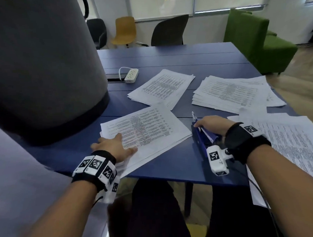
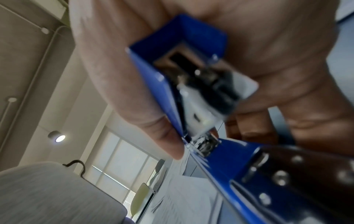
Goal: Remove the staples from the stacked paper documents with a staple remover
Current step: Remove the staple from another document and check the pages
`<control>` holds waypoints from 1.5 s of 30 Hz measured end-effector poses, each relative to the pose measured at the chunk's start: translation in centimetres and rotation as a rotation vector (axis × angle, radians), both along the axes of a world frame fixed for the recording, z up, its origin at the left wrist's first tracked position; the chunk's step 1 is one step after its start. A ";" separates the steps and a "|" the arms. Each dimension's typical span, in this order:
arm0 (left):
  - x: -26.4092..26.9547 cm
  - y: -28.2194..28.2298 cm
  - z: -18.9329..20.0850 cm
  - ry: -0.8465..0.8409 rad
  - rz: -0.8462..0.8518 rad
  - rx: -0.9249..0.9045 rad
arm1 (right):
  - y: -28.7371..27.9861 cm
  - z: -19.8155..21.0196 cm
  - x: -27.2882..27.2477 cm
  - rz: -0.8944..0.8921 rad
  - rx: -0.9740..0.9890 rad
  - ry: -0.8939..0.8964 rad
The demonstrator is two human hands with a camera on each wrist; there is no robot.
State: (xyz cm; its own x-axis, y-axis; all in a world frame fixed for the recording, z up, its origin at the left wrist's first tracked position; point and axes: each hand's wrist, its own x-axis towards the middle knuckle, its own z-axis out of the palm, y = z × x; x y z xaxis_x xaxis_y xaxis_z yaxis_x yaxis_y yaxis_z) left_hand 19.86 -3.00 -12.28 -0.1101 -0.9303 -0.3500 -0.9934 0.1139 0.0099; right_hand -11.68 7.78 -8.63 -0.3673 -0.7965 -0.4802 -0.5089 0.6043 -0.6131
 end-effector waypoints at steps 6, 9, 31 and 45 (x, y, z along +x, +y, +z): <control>-1.7 2.6 0.2 0.233 0.028 0.048 | 0.5 -0.1 1.5 0.008 -0.074 0.125; -1.9 3.5 1.2 0.307 0.077 0.032 | 0.7 -0.5 2.2 0.017 -0.075 0.157; -6.5 -0.2 7.4 1.136 0.183 -0.195 | 1.1 0.1 2.4 -0.029 -0.075 0.052; -2.0 1.6 2.8 1.504 0.755 0.270 | 1.7 0.5 2.4 0.025 -0.101 0.087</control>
State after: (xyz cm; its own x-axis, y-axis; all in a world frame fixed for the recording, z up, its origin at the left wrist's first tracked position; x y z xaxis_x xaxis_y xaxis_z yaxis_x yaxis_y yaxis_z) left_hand 17.83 -1.39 -9.44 -0.0615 -0.8625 -0.5023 0.0818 -0.5059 0.8587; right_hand -9.28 9.47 -8.14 -0.3834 -0.8488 -0.3640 -0.5770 0.5279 -0.6232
